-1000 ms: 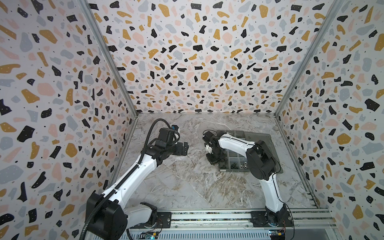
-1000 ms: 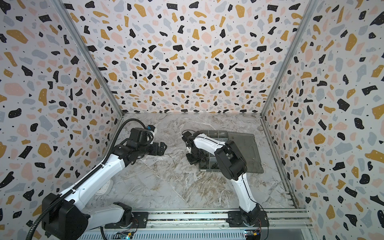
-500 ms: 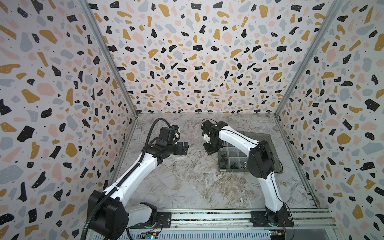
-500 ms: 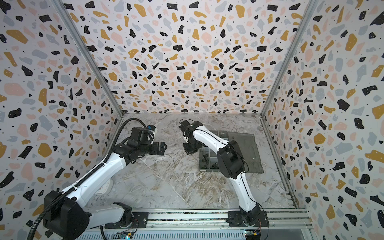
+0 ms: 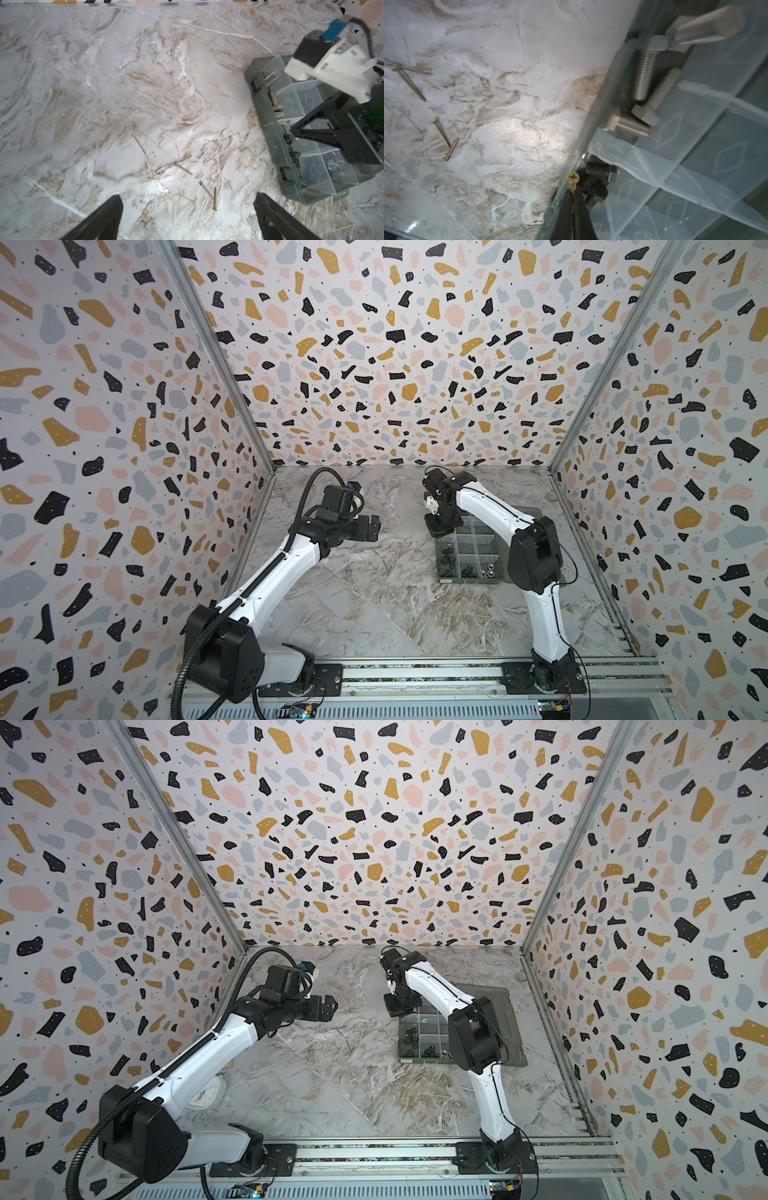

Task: Sort the screws and nuts into containers
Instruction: 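Carry the brass screw over an empty organizer compartment with the right gripper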

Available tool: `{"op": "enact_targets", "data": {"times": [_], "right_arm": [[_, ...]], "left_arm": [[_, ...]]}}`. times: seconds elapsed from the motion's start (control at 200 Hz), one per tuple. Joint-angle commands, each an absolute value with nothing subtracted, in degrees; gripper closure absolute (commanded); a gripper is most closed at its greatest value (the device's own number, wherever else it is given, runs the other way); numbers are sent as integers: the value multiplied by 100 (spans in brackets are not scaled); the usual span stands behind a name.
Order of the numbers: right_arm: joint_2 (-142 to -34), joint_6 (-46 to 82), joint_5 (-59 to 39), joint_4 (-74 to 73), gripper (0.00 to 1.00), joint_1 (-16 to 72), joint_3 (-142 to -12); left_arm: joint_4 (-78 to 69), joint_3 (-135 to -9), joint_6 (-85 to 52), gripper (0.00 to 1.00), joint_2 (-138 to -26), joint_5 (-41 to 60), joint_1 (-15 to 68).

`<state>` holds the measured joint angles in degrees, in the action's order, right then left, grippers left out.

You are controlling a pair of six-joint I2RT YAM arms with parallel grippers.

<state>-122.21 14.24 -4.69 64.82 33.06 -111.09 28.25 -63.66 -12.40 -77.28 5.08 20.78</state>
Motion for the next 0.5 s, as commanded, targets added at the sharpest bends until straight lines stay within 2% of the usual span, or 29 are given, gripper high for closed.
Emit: {"op": "enact_targets", "data": {"times": [0.0, 0.496], "right_arm": [[-11574, 1395, -330, 6541, 100, 3172, -10801], [-10716, 1418, -324, 5919, 100, 2502, -9143]], "left_arm": [[2744, -6667, -1118, 0, -7891, 571, 2048], [2579, -6966, -1222, 0, -8344, 966, 2039]]}}
